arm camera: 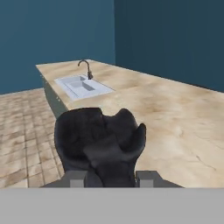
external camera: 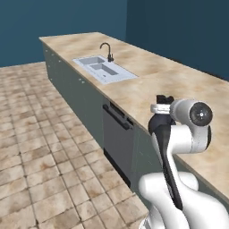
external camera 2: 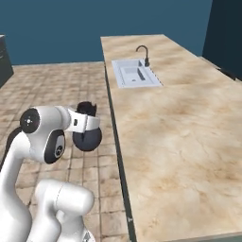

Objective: Move the tangerine and dumpling from the second highest shelf to the top shelf to make space. Then, place the pitcher from the counter on the cleared second highest shelf.

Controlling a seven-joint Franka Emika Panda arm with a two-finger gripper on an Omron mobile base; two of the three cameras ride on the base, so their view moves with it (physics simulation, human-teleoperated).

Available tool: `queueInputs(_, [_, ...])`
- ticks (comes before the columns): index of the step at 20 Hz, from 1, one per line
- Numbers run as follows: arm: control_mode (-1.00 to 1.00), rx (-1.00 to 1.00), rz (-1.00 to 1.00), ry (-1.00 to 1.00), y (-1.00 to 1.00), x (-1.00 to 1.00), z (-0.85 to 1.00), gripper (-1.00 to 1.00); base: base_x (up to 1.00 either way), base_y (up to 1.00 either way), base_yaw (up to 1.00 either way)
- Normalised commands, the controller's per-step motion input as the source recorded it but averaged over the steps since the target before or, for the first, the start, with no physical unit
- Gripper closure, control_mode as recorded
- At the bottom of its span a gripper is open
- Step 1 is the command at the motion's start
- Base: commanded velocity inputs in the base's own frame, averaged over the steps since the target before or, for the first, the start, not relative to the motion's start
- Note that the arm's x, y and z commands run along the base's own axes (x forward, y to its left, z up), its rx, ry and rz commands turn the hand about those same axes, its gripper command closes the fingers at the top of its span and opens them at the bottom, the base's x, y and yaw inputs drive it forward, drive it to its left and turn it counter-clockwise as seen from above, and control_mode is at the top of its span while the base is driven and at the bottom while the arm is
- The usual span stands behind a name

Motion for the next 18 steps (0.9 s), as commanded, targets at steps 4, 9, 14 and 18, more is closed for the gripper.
queueInputs(4, [1.00,0.00,0.00,0.00,0.00,0.00,0.00,1.00,-1.00,0.00,0.00])
queueInputs(9, [1.00,0.00,0.00,0.00,0.00,0.00,0.00,1.00,-0.97,0.00,-0.02])
queueInputs(14, [1.00,0.00,0.00,0.00,0.00,0.00,0.00,1.00,-0.92,0.00,-0.05])
queueInputs(18, [1.00,0.00,0.00,0.00,0.00,0.00,0.00,1.00,-0.62,-0.08,-0.10])
